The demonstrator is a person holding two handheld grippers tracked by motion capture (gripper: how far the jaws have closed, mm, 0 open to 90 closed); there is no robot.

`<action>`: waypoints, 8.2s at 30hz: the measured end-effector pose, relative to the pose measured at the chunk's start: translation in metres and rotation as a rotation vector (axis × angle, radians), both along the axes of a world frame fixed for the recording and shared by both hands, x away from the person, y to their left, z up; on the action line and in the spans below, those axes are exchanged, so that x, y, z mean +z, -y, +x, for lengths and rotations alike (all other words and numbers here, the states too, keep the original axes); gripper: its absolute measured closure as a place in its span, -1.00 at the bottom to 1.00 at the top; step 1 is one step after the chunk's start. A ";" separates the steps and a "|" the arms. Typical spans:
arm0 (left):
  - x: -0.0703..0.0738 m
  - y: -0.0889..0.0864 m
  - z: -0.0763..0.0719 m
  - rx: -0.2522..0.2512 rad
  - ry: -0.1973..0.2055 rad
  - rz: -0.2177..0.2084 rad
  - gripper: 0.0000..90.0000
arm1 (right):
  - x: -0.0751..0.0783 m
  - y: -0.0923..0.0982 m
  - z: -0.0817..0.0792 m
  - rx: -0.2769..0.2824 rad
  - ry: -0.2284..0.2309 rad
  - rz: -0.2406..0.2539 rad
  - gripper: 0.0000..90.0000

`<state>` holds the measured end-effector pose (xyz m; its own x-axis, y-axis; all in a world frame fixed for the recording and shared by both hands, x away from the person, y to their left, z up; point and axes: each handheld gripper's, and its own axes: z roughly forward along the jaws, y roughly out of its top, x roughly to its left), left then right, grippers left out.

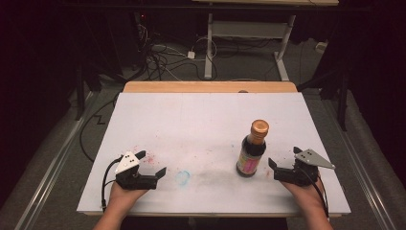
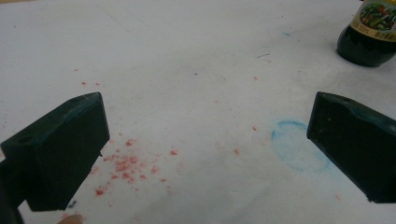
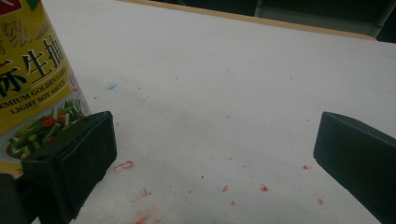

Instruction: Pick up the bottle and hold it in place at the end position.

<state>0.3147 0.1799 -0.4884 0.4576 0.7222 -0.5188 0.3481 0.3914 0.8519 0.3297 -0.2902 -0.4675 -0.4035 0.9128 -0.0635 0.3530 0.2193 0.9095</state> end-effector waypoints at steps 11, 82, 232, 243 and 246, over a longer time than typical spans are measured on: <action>0.000 -0.003 0.003 -0.009 -0.021 -0.011 -1.00 | 0.002 -0.002 0.002 0.013 -0.055 -0.018 -0.99; -0.005 0.006 -0.001 -0.045 -0.004 0.016 -1.00 | 0.030 -0.073 -0.008 0.267 -0.040 0.108 -0.64; 0.042 0.099 0.093 -0.179 0.004 -0.016 -0.98 | 0.077 -0.118 0.058 0.397 0.036 0.132 0.24; 0.042 0.121 0.111 -0.213 0.032 -0.010 -0.98 | 0.081 -0.120 0.062 0.372 0.050 0.106 0.90; 0.041 0.127 0.114 -0.224 0.027 -0.003 -0.98 | 0.082 -0.120 0.061 0.370 0.049 0.107 0.98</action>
